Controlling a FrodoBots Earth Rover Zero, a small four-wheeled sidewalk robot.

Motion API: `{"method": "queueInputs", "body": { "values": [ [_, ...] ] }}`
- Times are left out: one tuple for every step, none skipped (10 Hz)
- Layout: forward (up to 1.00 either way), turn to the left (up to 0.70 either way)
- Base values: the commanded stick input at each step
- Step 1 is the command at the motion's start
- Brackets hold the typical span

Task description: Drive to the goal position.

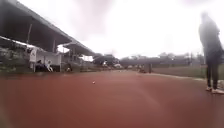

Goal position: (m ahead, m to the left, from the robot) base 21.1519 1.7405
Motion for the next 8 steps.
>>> {"method": "queueInputs", "body": {
  "values": [
    [0.50, -0.48],
    [0.50, -0.48],
    [0.50, -0.48],
    [0.50, -0.48],
    [0.50, 0.02],
    [0.50, 0.02],
    [0.50, 0.02],
    [0.50, 0.02]
  ]
}}
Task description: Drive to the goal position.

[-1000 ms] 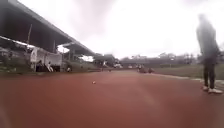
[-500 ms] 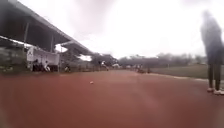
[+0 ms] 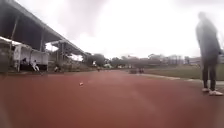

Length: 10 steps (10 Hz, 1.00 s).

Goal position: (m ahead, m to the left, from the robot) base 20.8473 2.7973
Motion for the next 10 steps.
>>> {"method": "queueInputs", "body": {
  "values": [
    [0.50, 0.02],
    [0.50, 0.02],
    [0.50, 0.02],
    [0.50, 0.02],
    [0.50, 0.02],
    [0.50, 0.02],
    [0.50, 0.02],
    [0.50, 0.02],
    [0.50, 0.02],
    [0.50, 0.02]
  ]
}}
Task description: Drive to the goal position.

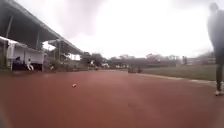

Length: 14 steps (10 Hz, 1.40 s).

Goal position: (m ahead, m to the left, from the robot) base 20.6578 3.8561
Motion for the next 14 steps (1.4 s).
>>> {"method": "queueInputs", "body": {
  "values": [
    [0.50, 0.02],
    [0.50, 0.02],
    [0.50, 0.02],
    [0.50, 0.02],
    [0.50, 0.02],
    [0.50, 0.02],
    [0.50, 0.02],
    [0.50, 0.02],
    [0.50, 0.02],
    [0.50, 0.02],
    [0.50, 0.02],
    [0.50, 0.02],
    [0.50, 0.02],
    [0.50, 0.02]
  ]
}}
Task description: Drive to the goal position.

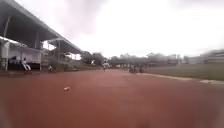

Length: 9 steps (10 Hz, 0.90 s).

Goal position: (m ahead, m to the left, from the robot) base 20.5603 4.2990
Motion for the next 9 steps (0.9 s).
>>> {"method": "queueInputs", "body": {
  "values": [
    [0.50, 0.02],
    [0.50, 0.02],
    [0.50, 0.02],
    [0.50, 0.02],
    [0.50, 0.02],
    [0.50, 0.02],
    [0.50, 0.02],
    [0.50, 0.02],
    [0.50, 0.02]
  ]
}}
